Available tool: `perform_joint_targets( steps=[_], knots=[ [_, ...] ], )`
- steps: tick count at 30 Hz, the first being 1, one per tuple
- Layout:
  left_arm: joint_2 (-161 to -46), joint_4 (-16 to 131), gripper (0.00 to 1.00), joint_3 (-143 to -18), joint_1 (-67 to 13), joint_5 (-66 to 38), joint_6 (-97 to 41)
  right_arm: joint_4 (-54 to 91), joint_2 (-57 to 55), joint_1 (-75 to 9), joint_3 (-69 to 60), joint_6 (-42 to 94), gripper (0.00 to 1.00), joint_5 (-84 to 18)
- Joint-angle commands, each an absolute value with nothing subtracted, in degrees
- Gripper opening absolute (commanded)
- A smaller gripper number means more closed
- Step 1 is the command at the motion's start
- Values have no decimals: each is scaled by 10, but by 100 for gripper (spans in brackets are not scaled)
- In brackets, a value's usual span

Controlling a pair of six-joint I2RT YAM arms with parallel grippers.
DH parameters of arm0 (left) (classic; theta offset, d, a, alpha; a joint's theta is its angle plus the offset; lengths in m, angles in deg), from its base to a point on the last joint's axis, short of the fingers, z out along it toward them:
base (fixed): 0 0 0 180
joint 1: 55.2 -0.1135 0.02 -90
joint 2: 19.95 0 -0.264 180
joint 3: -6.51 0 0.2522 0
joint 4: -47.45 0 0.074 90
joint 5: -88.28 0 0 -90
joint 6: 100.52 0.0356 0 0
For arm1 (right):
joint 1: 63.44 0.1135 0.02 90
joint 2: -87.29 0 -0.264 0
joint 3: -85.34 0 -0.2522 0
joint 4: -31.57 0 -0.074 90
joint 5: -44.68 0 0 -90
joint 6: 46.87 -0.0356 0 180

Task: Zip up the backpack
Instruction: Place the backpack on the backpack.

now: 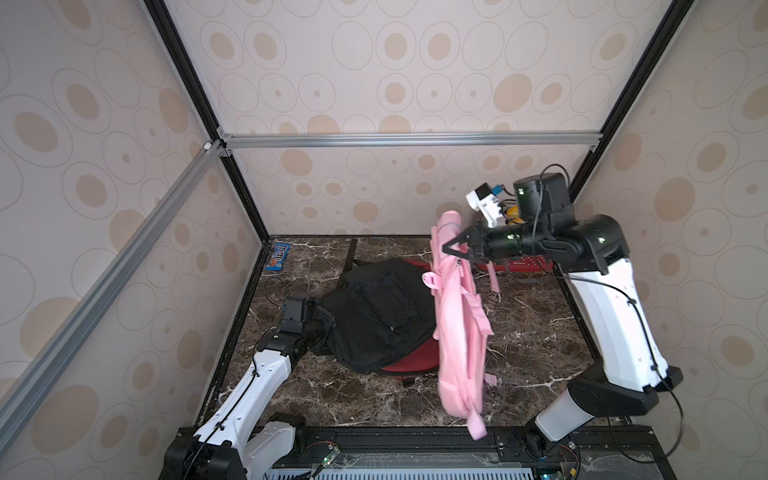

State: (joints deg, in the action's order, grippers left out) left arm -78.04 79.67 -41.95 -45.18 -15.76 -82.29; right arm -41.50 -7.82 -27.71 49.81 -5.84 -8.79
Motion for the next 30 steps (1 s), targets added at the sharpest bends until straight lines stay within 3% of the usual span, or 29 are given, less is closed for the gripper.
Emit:
perform_joint_targets(
  steps=[1,8,11,13,16,20,22,24,27,30],
  knots=[
    [-763,710,0,-409,-449,-205,-809,4,-65,-279,434,-256,0,97],
    [-778,724,0,-439,-458,-213,-790,-104,-5,-401,37,-137,0,71],
    [-792,732,0,-448,-458,-207,-791,23,23,-434,-85,-192,0,91],
    [-801,723,0,-442,-459,-206,-793,-49,6,-429,14,-151,0,103],
    [-812,698,0,-421,-459,-206,-803,-180,-48,-420,262,-103,0,108],
    [-820,680,0,-410,-461,-203,-801,-246,-141,-370,552,-154,0,111],
    [-822,680,0,-410,-460,-203,-800,-165,-188,-315,651,-247,0,129],
    [-824,683,0,-411,-460,-204,-795,29,-229,-263,704,-408,0,145],
    [-822,684,0,-402,-460,-205,-792,272,-272,-251,754,-606,0,133],
    [-818,682,0,-386,-460,-208,-794,466,-244,-267,637,-711,0,146]
  ],
)
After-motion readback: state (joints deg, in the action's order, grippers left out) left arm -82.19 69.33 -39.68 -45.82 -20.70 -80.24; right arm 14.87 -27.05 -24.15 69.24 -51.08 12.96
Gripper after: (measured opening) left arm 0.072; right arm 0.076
